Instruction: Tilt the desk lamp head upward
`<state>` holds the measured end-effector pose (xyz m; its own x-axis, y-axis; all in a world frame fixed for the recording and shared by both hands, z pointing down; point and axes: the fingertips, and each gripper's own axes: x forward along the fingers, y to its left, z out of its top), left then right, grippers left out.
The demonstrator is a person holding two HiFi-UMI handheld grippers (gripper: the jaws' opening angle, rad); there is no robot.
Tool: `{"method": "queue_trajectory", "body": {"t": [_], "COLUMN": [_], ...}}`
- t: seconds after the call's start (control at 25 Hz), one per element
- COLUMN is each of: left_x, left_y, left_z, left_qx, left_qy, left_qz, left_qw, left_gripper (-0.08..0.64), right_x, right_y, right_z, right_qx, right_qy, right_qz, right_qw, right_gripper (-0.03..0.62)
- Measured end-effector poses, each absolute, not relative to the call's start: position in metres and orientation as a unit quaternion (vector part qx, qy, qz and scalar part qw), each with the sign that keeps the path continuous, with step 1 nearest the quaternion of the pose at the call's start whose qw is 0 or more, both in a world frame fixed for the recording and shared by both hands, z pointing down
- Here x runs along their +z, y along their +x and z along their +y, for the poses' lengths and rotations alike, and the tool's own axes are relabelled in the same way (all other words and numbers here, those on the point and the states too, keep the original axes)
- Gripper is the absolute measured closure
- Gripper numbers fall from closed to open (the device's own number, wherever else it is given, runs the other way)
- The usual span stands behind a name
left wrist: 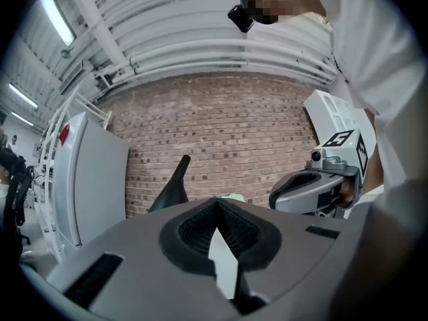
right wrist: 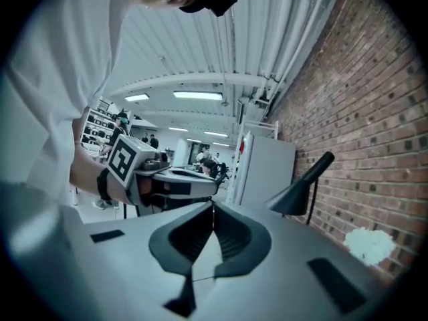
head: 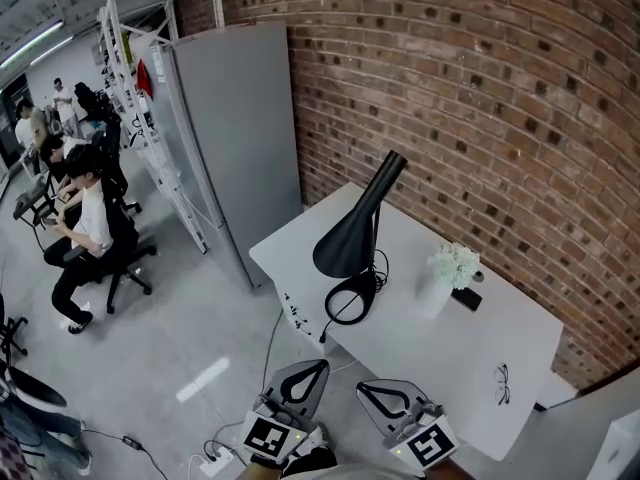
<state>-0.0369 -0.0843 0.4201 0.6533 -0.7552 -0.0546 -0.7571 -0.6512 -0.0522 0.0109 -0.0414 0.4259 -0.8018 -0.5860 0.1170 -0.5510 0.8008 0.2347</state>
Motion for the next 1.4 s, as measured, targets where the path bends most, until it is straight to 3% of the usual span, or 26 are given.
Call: {"method": "queue_trajectory", "body": {"t": [0.4,0.8,1.4], "left_x": [0.429,0.446,0.446], "left_y": [-0.084,-0.081,-0.063], "left_z": [-0.165,-0.206,-0.269], "left_qx": [0.031,0.04,0.066], "left_qy": [-0.921,-0.923,-0.91], "left_qz": [0.388,0.381,0.404], "left_qw": [0.013,-0.019,-0.065], "left_gripper": [0.552,0.552,0.552], "right_x": [0.43,0.445,0.425], "right_y": [-0.04,-0.028,0.018], "right_z": [-0.111,-0.137,-0.195], "right_qx": [-0.088,-0.074,-0.072], "right_qy": [0.335,0.354,0.378], "right_qz": [-0.931,-0.92,-0.918], "right_qw": [0.111,0.15,0.09], "right_gripper": [0.575,0.575,0.575]}}
